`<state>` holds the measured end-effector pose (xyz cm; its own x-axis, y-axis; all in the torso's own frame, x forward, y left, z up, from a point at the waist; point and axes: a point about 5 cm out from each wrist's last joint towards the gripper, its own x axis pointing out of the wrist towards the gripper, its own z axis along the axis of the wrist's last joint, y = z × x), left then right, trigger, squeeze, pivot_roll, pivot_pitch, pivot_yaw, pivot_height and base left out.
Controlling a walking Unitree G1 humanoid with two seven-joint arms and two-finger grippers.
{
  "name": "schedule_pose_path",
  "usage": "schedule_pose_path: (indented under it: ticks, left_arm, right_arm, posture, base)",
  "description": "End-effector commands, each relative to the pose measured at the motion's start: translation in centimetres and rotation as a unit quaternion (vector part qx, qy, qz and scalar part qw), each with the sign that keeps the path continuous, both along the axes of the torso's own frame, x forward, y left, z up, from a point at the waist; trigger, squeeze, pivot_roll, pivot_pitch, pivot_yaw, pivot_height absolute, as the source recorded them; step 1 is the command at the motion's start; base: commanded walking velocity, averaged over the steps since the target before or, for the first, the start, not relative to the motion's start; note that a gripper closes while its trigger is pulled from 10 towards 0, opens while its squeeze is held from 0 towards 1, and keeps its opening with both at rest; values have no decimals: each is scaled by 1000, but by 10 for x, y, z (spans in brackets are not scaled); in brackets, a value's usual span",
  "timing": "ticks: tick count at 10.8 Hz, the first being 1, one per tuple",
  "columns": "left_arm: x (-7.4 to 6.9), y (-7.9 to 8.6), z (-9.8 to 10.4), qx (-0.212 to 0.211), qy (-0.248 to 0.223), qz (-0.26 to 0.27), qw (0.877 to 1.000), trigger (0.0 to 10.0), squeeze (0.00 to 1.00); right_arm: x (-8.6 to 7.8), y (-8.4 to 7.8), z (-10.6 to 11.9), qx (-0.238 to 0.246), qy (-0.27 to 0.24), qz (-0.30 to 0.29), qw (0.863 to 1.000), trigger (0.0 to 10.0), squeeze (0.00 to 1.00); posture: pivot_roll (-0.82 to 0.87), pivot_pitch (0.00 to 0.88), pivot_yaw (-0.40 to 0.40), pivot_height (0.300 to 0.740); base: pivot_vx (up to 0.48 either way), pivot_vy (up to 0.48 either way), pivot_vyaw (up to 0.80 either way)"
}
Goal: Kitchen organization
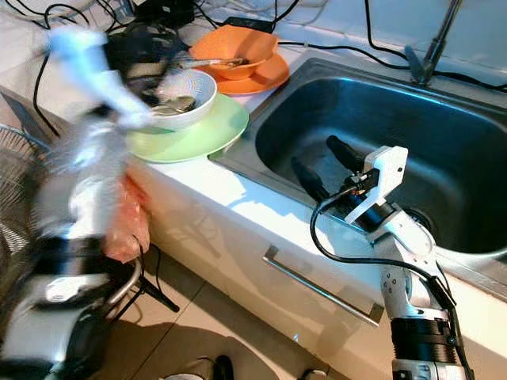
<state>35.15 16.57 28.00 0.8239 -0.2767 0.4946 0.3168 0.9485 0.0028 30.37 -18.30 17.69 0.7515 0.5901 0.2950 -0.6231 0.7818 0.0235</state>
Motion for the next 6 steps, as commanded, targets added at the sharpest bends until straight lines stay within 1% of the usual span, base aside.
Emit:
schedule_pose_path:
  ticks: [1, 2, 3, 4, 5, 6]
  left_arm:
    - [-4, 8, 0, 11, -4, 36, 999, 10000, 0]
    - [-13, 14, -11, 24, 0, 88, 996, 10000, 0]
    - [-20, 14, -22, 29, 1, 118, 993, 10000, 0]
    - [-26, 4, -31, 31, 6, 107, 994, 10000, 0]
    - [-29, -3, -37, 23, 13, 100, 995, 10000, 0]
    - [-31, -7, -44, 14, 24, 96, 995, 10000, 0]
  right_arm:
    - [0, 2, -14, 9, 24, 3, 1000, 10000, 0]
    - [1, 4, -14, 9, 25, 5, 1000, 10000, 0]
    - [1, 4, -14, 9, 25, 6, 1000, 10000, 0]
    - [1, 3, -14, 9, 25, 7, 1000, 10000, 0]
    - [1, 3, -15, 8, 26, 8, 1000, 10000, 0]
    - [1, 3, -15, 8, 26, 8, 1000, 10000, 0]
  posture:
    - [55, 109, 91, 740]
    - [56, 109, 90, 740]
    - [57, 111, 87, 740]
    - [57, 111, 87, 740]
    - [55, 109, 86, 740]
    - [54, 107, 85, 740]
  base:
    - [0, 0, 0]
    - [0, 0, 0]
    - [0, 0, 0]
    - [0, 0, 0]
    - [0, 0, 0]
    - [0, 0, 0]
